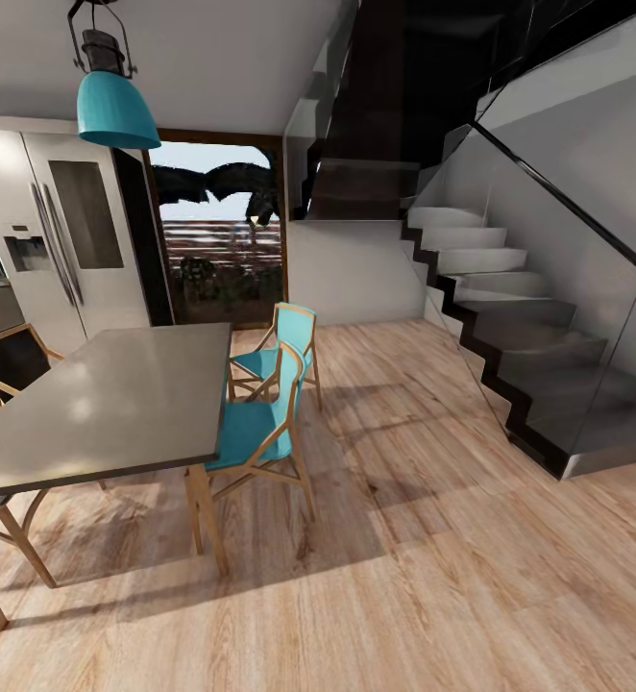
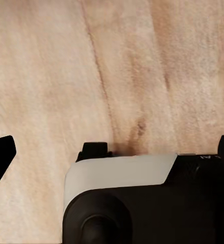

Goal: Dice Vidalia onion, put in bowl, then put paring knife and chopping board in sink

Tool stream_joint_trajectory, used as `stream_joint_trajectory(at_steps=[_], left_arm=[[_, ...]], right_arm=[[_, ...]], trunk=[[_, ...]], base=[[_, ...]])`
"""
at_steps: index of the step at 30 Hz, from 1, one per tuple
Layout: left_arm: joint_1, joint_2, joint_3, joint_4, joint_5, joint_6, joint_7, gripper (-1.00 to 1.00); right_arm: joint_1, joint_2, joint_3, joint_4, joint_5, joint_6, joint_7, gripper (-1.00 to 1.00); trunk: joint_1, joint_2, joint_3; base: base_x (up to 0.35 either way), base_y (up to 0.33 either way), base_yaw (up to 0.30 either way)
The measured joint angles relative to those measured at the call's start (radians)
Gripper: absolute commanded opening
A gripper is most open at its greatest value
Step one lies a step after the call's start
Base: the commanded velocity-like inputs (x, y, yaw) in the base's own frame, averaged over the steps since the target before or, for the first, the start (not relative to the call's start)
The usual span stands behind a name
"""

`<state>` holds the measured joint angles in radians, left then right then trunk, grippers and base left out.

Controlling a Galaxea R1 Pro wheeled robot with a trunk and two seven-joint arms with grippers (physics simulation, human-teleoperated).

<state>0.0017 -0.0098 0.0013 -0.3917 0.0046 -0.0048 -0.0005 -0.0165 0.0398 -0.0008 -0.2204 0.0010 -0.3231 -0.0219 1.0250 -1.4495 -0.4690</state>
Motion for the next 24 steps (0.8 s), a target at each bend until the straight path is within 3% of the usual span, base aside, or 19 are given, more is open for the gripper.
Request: stream_joint_trajectory(at_steps=[12,14,17,24], left_arm=[[-0.002,0.004,0.001,-0.059,0.0,-0.001,0.0,1.0],[-0.004,0.004,0.001,-0.061,0.0,-0.031,0.001,1.0],[-0.004,0.008,0.002,-0.058,0.0,-0.046,0.003,1.0],[-0.004,0.045,0.01,-0.052,0.014,-0.058,0.002,1.0]], right_arm=[[0.0,0.001,-0.001,-0.228,-0.002,-0.005,-0.02,1.0],[0.0,0.002,-0.001,-0.306,-0.002,-0.003,-0.032,1.0],[0.0,0.003,-0.001,-0.322,-0.001,0.0,-0.045,1.0],[0.0,0.003,0.0,-0.318,-0.005,-0.005,-0.055,1.0]], trunk=[[0.0,0.0,0.0],[0.0,0.0,0.0],[0.0,0.0,0.0],[0.0,0.0,0.0]], base=[[0.0,0.0,0.0],[0.0,0.0,0.0],[0.0,0.0,0.0],[0.0,0.0,0.0]])
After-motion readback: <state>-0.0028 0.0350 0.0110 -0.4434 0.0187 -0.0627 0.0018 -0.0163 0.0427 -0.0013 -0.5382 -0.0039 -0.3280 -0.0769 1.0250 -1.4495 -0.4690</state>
